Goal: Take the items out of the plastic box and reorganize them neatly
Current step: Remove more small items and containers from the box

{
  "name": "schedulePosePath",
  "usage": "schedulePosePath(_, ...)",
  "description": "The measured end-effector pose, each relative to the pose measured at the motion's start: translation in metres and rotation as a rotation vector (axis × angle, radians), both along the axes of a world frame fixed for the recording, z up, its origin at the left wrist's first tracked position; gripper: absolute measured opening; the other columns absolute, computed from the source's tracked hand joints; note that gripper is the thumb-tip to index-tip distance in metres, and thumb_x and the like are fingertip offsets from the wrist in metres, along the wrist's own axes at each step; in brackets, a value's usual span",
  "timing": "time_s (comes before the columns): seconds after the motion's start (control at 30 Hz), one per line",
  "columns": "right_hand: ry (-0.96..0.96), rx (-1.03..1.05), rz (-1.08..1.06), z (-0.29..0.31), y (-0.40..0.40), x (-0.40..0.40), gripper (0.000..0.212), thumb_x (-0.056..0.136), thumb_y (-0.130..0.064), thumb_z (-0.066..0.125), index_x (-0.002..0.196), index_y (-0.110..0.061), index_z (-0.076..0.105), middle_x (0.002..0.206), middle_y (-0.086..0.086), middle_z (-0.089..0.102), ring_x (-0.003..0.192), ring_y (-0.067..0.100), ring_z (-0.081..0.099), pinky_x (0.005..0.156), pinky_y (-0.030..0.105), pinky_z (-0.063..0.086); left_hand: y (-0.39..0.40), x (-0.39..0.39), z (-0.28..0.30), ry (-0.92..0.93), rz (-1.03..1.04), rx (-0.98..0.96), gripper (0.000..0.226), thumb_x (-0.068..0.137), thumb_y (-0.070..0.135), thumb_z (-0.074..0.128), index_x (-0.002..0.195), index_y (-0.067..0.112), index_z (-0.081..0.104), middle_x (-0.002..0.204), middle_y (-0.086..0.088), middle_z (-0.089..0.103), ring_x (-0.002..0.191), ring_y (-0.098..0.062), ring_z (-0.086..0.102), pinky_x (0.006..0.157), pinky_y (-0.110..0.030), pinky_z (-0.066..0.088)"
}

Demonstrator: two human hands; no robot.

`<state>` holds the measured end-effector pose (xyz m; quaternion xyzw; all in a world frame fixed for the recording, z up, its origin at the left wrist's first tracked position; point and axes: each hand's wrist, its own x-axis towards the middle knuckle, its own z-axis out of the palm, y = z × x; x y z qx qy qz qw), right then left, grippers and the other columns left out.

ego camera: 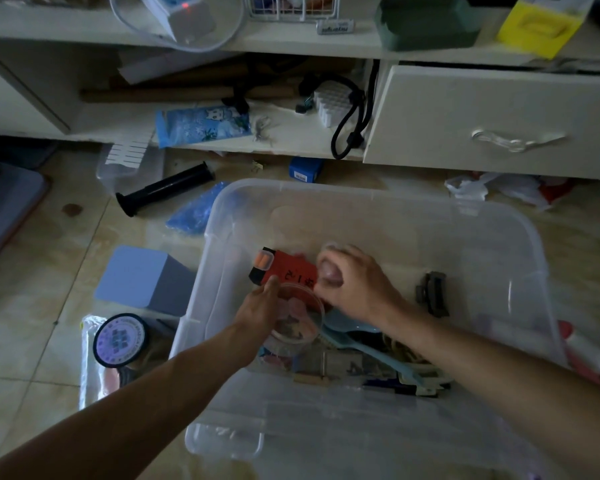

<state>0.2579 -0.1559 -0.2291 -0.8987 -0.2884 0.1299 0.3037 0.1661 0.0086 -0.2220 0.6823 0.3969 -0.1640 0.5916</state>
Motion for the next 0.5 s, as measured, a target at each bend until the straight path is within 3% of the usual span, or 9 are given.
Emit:
schedulePosePath(0.1,-0.004,0.061,0.197,0.026,0.022,-0.037,0.028,0.08,-0.033,0.066,0.106,-0.021,0.063,0.094,-0.003,0.051,0.079,0.007,0.048,0.062,0.014,0.04,0.001,0.001,0.0,0.005,0.022,-0.076,0.047,0.104,0.045,0.031,0.093,0.018,0.068,0.083,-0.003,0.071,0.077,-0.014,0.063,0.061,-0.026,0.044)
schedulePosePath(0.2,0.101,0.012,0.319,0.023,0.031,-0.057,0.03,0.082,-0.029,0.064,0.108,-0.016,0.063,0.102,0.004,0.054,0.09,0.018,0.056,0.074,0.027,0.048,0.002,-0.001,0.003,0.037,0.102,-0.124,0.045,0.105,0.04,0.033,0.097,0.01,0.066,0.06,-0.004,0.065,0.056,-0.015,0.059,0.05,-0.023,0.042)
schedulePosePath(0.27,0.159,-0.101,0.352,0.022,0.031,-0.055,0.027,0.086,-0.031,0.065,0.109,-0.018,0.063,0.115,0.009,0.053,0.103,0.026,0.057,0.083,0.029,0.047,0.002,-0.001,0.005,0.042,0.095,-0.159,0.043,0.105,0.038,0.034,0.104,0.008,0.064,0.064,-0.006,0.062,0.057,-0.016,0.058,0.049,-0.022,0.041)
schedulePosePath(0.33,0.241,-0.218,0.382,0.033,0.03,-0.049,0.021,0.087,-0.046,0.064,0.104,-0.034,0.065,0.119,0.007,0.05,0.11,0.025,0.054,0.092,0.035,0.049,0.002,-0.001,0.005,0.031,0.103,-0.173,0.039,0.104,0.038,0.035,0.101,0.013,0.064,0.074,-0.006,0.063,0.065,-0.016,0.059,0.053,-0.024,0.043)
schedulePosePath(0.4,0.339,-0.287,0.407,0.053,0.032,-0.038,0.015,0.087,-0.061,0.056,0.08,-0.05,0.062,0.11,0.001,0.052,0.104,0.019,0.056,0.091,0.037,0.05,0.004,-0.003,0.004,0.015,0.083,-0.183,0.037,0.105,0.037,0.036,0.094,0.016,0.064,0.077,-0.004,0.067,0.068,-0.016,0.063,0.053,-0.024,0.046)
schedulePosePath(0.5,0.481,-0.308,0.35,0.077,0.033,-0.006,0.053,0.092,-0.071,0.041,0.072,-0.028,0.064,0.083,-0.003,0.065,0.074,0.011,0.063,0.07,0.032,0.051,0.003,-0.004,0.006,-0.04,0.035,-0.152,0.04,0.104,0.038,0.038,0.09,0.015,0.067,0.077,-0.002,0.071,0.068,-0.016,0.068,0.051,-0.02,0.048)
